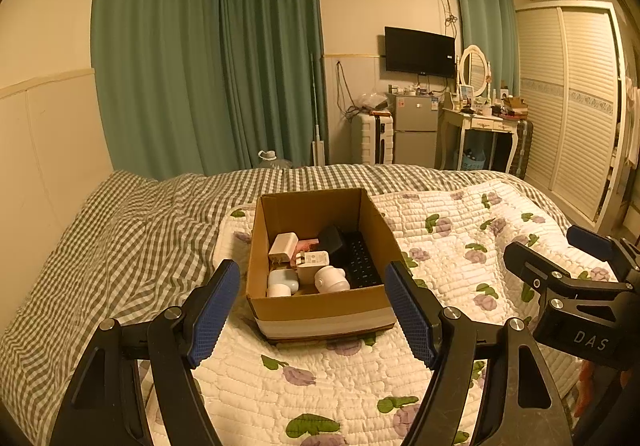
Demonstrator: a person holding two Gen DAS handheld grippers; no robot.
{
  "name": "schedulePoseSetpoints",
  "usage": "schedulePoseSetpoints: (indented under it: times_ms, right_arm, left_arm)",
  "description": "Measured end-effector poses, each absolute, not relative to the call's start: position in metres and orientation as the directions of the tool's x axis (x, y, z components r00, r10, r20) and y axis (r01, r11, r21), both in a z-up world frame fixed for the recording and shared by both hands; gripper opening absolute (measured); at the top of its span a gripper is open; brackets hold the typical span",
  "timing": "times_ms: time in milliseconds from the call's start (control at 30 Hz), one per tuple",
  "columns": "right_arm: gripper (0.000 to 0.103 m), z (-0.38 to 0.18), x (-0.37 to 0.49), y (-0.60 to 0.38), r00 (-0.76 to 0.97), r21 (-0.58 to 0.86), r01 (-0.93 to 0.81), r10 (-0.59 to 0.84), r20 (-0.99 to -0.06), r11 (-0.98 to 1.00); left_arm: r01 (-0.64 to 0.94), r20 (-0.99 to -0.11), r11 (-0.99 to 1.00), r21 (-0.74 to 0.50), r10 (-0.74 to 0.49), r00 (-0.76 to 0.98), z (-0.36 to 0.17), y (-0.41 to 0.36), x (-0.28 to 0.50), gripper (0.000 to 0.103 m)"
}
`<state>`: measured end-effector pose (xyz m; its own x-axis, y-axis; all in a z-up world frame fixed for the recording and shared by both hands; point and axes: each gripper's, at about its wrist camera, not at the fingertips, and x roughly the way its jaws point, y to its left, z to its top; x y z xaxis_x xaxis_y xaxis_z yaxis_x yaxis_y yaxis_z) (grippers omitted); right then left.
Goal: Organize rigid objects
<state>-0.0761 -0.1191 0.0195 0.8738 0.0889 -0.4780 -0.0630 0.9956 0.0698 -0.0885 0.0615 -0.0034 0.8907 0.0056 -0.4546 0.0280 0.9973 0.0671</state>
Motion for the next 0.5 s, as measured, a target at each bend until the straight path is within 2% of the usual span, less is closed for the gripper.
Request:
schedulePoseSetpoints:
  times_ms: [500]
  right_arm:
    - [0.103,0.0153,-0.0749,-0.1179,0.866,0.071,-0.067,0.094,-0.492,0.995]
  left_arm:
    - [0.020,-0.448,0.997,0.069,0.013,0.894,-0.0074,0.0651,-0.0893,0.077]
